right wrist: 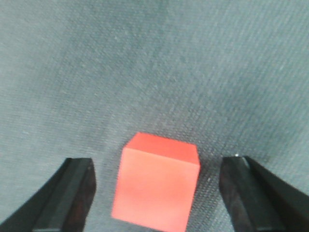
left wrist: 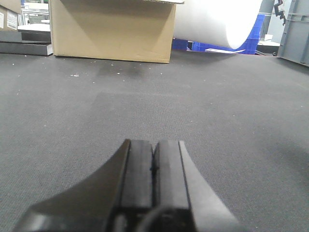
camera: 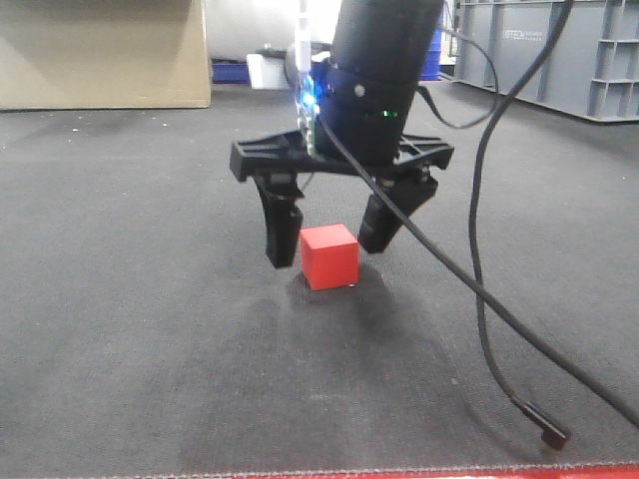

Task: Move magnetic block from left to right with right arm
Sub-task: 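Open the right gripper and lift it away from the cube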

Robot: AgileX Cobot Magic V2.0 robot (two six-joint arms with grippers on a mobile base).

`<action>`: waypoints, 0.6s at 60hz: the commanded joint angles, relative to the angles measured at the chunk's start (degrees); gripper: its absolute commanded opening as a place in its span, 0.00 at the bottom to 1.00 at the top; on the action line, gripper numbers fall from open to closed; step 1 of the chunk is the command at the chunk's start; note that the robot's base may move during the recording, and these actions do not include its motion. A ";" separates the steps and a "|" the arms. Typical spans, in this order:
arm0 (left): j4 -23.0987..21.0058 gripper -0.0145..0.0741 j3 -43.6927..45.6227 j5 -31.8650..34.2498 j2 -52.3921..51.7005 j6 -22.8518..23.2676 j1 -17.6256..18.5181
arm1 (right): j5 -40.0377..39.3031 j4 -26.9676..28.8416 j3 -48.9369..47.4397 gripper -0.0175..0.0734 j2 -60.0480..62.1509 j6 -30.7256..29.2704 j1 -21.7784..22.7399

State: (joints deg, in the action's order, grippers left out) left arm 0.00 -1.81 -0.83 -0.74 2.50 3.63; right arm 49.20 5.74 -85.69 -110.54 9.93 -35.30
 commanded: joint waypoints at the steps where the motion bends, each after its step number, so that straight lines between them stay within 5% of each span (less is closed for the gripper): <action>1: 0.00 0.03 -0.48 5.17 -0.82 0.21 0.03 | -1.49 -0.37 -2.35 0.89 5.60 0.06 0.23; 8: 0.00 0.03 -0.48 5.17 -0.82 0.21 0.03 | -1.57 -0.37 -2.35 0.80 9.24 0.06 0.29; 20: 0.00 0.03 -0.48 5.17 -0.82 0.21 0.03 | -1.76 -0.61 -1.35 0.46 17.68 0.06 0.29; 36: 0.00 0.03 -0.48 5.17 -0.82 0.21 0.03 | -9.86 -1.50 12.24 0.30 31.66 0.06 0.29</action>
State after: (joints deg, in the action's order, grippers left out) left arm 0.00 -1.81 -0.83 -0.74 2.50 3.63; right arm 45.07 4.87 -76.25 -85.37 9.93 -35.19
